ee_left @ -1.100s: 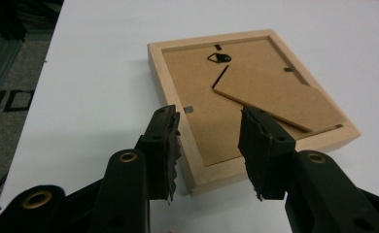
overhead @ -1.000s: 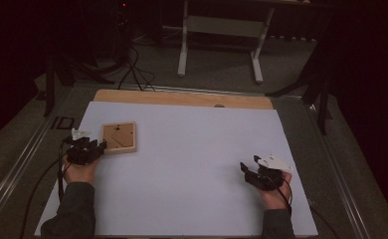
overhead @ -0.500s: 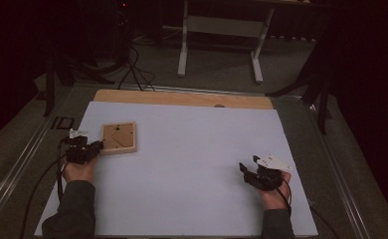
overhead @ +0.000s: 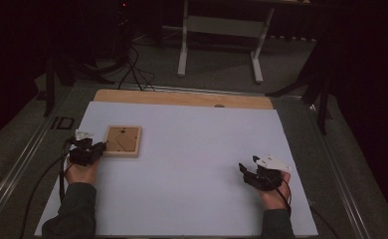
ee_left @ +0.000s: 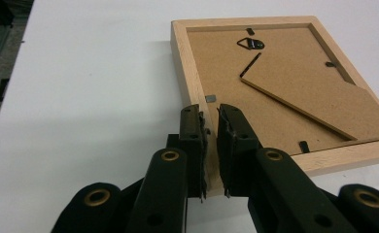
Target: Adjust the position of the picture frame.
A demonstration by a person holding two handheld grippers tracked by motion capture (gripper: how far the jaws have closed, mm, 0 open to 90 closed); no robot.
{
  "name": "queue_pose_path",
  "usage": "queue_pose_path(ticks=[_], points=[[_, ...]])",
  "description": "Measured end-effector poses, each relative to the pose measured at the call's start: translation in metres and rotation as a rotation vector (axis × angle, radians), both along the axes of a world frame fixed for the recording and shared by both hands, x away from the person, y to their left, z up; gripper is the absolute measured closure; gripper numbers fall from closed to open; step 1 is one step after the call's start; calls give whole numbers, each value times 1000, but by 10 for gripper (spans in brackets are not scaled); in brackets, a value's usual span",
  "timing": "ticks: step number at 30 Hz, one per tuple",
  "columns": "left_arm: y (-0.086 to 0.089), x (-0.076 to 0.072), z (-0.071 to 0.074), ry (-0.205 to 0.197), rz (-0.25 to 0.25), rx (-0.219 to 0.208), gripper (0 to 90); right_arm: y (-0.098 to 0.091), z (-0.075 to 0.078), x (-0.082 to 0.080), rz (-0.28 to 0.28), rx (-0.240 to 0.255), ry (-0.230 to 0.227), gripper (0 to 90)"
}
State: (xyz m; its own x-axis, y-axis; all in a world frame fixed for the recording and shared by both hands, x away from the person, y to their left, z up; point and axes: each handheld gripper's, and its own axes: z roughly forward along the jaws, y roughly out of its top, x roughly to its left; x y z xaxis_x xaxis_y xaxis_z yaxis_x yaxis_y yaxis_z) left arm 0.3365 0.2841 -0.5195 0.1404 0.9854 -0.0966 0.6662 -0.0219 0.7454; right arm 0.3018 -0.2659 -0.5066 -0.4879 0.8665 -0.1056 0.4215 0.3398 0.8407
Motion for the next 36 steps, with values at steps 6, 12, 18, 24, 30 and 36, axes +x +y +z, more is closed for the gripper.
queue_pose_path(ticks=[6,12,18,24,30,36], points=[[-7,-4,0,0,-36,6,814,0,0,0,-2,1,0,379],[-11,-14,-2,-20,-52,-27,815,0,0,0,1,-1,0,378],[-16,-20,-2,-17,-76,-25,815,0,0,0,5,-5,-2,380],[-20,-24,-3,-22,-97,-35,815,0,0,0,3,-3,-2,380],[-27,-27,-2,-23,-119,-21,815,1,1,-2,4,-5,-5,379],[-33,-32,-2,-24,-141,-5,815,2,1,-2,8,-5,-6,381]])
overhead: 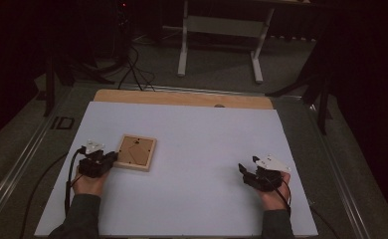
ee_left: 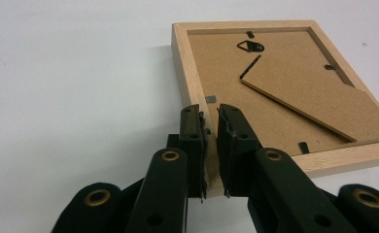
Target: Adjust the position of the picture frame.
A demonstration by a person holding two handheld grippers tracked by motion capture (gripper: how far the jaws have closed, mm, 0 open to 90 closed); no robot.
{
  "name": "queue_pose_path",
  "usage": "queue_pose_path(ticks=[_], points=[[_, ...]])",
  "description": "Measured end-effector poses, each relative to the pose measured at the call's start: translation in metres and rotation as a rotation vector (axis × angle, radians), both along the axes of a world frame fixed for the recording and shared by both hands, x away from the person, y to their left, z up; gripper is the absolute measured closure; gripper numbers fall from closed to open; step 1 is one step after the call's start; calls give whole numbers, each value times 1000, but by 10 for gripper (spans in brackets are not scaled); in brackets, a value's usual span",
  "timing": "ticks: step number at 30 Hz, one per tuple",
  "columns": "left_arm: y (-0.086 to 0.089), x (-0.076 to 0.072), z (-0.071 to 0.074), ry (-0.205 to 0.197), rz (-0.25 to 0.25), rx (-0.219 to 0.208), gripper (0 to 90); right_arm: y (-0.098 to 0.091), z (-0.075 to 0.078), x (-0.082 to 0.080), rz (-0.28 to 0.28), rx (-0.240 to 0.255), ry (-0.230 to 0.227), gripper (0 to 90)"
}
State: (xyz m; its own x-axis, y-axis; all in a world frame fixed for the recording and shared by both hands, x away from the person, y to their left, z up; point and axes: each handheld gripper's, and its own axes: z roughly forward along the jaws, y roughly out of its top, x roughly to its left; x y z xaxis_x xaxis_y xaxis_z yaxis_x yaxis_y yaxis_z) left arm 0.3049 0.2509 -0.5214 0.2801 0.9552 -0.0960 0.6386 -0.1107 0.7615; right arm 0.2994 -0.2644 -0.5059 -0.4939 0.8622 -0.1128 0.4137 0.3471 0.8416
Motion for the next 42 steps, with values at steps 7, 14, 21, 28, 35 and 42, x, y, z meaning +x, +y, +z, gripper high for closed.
queue_pose_path(ticks=[7,14,21,28,35,42], points=[[-1,-1,-1,-7,-13,-5,815,0,0,0,0,5,-3,382],[-3,-2,-1,-8,-19,-4,816,-2,3,-1,-1,34,-11,384],[-4,-1,-1,-8,-35,-4,816,-3,3,-1,-8,40,-7,385],[-9,1,-1,-13,-59,7,818,-5,5,-2,-14,61,-13,387],[-13,2,-1,-18,-87,7,818,-5,4,-1,-11,53,-12,388],[-19,1,-2,-23,-133,9,818,-3,4,-2,-9,51,-16,389]])
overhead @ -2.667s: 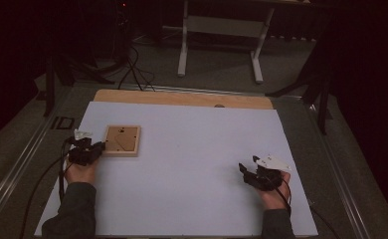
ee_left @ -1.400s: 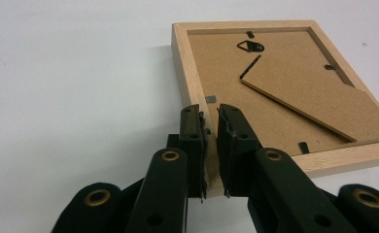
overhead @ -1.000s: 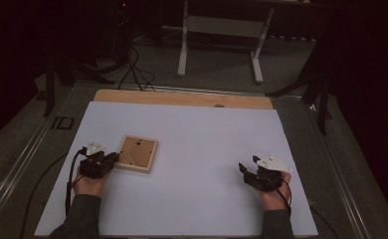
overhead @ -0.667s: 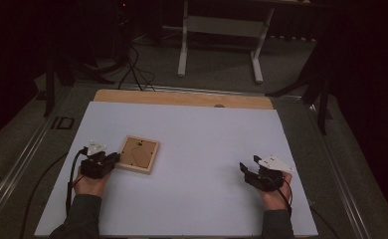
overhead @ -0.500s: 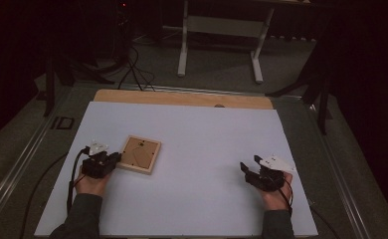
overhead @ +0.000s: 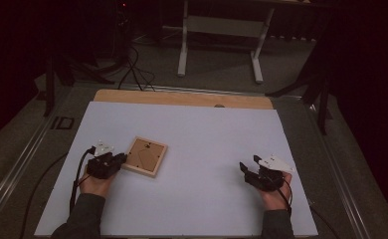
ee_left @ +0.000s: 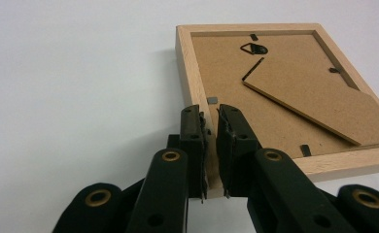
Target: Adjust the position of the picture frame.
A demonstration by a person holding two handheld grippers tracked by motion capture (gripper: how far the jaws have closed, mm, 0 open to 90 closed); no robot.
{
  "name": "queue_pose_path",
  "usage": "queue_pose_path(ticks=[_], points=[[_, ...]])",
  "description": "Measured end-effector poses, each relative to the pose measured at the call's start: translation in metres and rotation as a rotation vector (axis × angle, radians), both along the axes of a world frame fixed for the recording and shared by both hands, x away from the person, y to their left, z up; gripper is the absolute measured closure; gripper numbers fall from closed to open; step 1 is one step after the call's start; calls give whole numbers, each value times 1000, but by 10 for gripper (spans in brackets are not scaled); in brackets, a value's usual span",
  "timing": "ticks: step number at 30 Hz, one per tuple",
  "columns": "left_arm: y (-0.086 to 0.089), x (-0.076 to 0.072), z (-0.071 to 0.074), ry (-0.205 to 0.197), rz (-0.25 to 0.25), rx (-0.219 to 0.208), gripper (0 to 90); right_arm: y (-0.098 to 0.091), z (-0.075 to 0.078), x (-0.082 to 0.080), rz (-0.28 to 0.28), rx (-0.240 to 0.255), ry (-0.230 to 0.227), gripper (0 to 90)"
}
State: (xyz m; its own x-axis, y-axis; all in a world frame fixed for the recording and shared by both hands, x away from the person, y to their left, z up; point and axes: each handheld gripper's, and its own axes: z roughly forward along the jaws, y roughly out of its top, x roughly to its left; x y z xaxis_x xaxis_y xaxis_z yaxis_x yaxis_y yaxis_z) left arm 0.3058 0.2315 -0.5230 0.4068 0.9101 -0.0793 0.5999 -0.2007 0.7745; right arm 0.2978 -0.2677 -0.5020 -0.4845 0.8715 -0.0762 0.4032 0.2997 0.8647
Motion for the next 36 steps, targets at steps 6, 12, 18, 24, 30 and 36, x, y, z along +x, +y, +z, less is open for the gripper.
queue_pose_path(ticks=[6,12,18,24,30,36], points=[[-1,0,0,0,-16,0,818,-2,0,1,-6,6,0,390],[-9,0,1,-5,-54,15,817,-3,1,0,-13,13,-4,391],[-21,0,1,-10,-102,25,818,1,1,0,-1,4,-8,392],[-33,0,0,-21,-150,21,817,1,1,0,-7,14,-9,395],[-48,-1,-1,-35,-201,23,817,4,2,0,0,14,-13,400],[-56,-1,-1,-35,-233,25,817,10,3,0,22,13,-18,457]])
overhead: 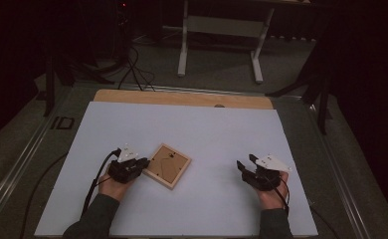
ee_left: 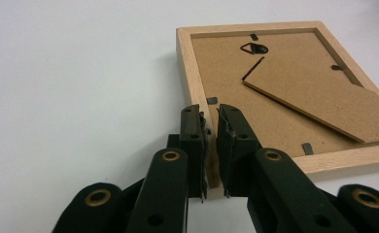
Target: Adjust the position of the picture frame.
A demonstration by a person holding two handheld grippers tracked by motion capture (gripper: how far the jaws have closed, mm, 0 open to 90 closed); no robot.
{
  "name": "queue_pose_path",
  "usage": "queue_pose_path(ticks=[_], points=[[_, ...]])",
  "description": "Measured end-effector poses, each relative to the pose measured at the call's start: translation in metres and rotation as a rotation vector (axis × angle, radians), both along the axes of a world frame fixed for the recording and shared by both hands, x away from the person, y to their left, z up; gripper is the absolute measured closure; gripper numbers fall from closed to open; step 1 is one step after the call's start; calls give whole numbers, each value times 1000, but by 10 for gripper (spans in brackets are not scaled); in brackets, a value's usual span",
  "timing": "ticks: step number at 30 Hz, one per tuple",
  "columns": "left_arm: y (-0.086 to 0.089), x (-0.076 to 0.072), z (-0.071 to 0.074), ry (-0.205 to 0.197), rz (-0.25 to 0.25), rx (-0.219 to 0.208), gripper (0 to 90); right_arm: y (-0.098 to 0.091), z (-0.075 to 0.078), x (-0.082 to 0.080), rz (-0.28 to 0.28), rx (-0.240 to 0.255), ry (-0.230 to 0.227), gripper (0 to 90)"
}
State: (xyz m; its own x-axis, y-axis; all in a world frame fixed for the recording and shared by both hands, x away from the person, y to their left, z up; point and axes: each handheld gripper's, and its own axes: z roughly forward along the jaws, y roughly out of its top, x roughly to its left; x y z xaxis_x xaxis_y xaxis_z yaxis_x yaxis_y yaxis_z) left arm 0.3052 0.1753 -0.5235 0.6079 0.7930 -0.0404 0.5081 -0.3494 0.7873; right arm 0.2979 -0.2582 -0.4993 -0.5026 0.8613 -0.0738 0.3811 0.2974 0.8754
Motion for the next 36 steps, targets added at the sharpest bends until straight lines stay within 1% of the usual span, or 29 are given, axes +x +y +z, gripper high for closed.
queue_pose_path(ticks=[5,8,10,11,12,13,14,15,21,22,23,24,25,27,31,33,34,36], points=[[-5,0,0,-2,-13,0,817,4,1,1,9,-2,-4,492],[-7,0,-1,0,-21,-7,818,6,2,1,22,36,1,509],[-8,1,0,-2,-28,-6,817,6,3,1,23,52,2,519],[-8,1,0,-2,-28,-6,818,6,3,1,23,52,2,519],[-9,1,-1,-4,-35,-6,818,7,3,1,24,61,5,524],[-10,1,-1,-3,-34,-11,817,8,3,2,27,85,17,537],[-11,1,-1,-4,-36,-16,817,10,3,3,32,88,19,547],[-12,2,-1,-6,-40,-15,818,12,2,3,36,88,22,553],[-18,5,-2,-4,-59,-22,818,31,4,11,87,52,20,611],[-19,5,-2,-5,-60,-21,818,35,4,12,98,50,20,616],[-19,5,-2,-5,-60,-21,818,35,4,12,98,50,20,616],[-21,4,-2,-8,-56,-25,818,39,4,13,112,44,17,619],[-21,4,-2,-7,-56,-25,818,47,5,16,130,37,18,622],[-21,4,-2,-8,-55,-27,818,53,5,19,147,30,15,622],[-22,3,-3,-10,-50,-29,816,65,4,25,168,30,22,624],[-22,2,-2,-14,-49,-20,809,70,3,28,177,28,28,623],[-22,1,-2,-19,-46,-18,803,72,3,30,182,28,30,624],[-22,0,-2,-23,-39,-17,764,75,3,31,187,33,33,625]])
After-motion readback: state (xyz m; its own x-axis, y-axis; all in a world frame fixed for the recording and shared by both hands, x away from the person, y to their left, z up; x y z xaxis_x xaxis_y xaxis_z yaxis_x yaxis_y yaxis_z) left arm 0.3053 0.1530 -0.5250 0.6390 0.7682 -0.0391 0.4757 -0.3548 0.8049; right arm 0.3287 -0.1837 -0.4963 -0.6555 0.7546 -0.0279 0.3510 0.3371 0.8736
